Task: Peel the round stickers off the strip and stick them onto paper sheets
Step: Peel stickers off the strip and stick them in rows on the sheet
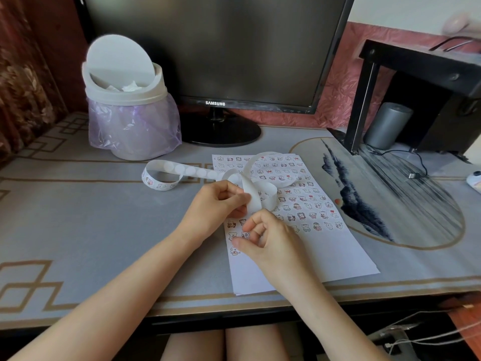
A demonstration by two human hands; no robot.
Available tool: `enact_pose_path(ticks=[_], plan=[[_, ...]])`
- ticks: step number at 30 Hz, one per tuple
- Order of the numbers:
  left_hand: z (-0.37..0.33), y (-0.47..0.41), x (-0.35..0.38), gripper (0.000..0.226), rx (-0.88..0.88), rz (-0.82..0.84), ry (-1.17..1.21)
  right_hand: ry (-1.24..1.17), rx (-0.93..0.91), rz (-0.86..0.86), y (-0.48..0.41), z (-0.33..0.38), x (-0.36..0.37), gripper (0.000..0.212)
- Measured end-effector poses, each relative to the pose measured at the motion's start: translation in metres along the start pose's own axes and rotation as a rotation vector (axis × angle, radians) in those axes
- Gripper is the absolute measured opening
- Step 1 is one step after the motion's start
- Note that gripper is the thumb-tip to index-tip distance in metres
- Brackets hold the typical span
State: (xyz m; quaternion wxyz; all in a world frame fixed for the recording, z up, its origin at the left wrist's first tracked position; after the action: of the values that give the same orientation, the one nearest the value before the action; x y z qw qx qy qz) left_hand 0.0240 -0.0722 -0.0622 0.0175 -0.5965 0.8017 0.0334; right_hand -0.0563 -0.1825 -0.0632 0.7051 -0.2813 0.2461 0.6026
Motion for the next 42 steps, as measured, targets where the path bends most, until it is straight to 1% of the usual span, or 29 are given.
enact_pose_path(ticks=[5, 9, 14, 16, 19, 22, 27, 30, 34, 37, 42], plan=[[0.000, 0.000, 0.000, 0.009, 0.003, -0.002, -0.004, -0.035, -0.014, -0.017, -0.001, -0.003, -0.002, 0.020], [0.000, 0.000, 0.000, 0.009, 0.008, 0.000, -0.004, -0.108, -0.001, 0.041, -0.001, -0.006, 0.001, 0.025], [0.000, 0.000, 0.000, 0.008, 0.015, 0.006, 0.011, -0.148, -0.037, 0.038, 0.000, -0.006, -0.002, 0.020], [-0.002, 0.001, 0.000, 0.007, 0.017, 0.006, 0.044, -0.225, -0.029, 0.043, -0.002, -0.006, -0.004, 0.019], [-0.006, 0.001, 0.000, 0.008, 0.039, -0.003, 0.084, -0.341, -0.067, -0.057, -0.012, -0.006, -0.021, 0.015], [-0.011, 0.002, -0.002, 0.009, 0.082, -0.014, 0.096, -0.322, -0.136, -0.147, -0.025, -0.001, -0.044, 0.011], [-0.016, 0.003, -0.003, 0.008, 0.116, -0.023, 0.141, -0.259, -0.187, -0.124, -0.039, 0.002, -0.044, 0.016], [-0.016, 0.002, -0.003, 0.007, 0.125, -0.030, 0.158, -0.284, -0.199, -0.131, -0.041, 0.003, -0.041, 0.018], [-0.016, 0.002, -0.003, 0.014, 0.121, -0.026, 0.178, -0.362, -0.193, -0.179, -0.042, -0.001, -0.040, 0.018], [-0.015, 0.001, -0.001, 0.019, 0.120, 0.009, 0.144, -0.384, -0.202, -0.209, -0.043, -0.004, -0.042, 0.016], [-0.012, 0.002, 0.002, 0.013, 0.136, 0.051, 0.065, -0.364, -0.207, -0.215, -0.043, -0.006, -0.042, 0.015]])
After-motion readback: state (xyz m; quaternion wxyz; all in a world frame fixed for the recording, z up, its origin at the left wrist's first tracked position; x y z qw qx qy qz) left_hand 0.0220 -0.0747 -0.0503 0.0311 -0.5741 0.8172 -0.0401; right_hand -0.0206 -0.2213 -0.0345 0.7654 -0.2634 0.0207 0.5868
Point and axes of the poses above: each hand's wrist, its own y-axis away from the middle knuckle, its own x-axis out of the palm, z = x × y, the point moved 5 cm from there along -y, towards the middle knuckle, and after that the axes turned 1 degree about -x, right-handed, at the moved point
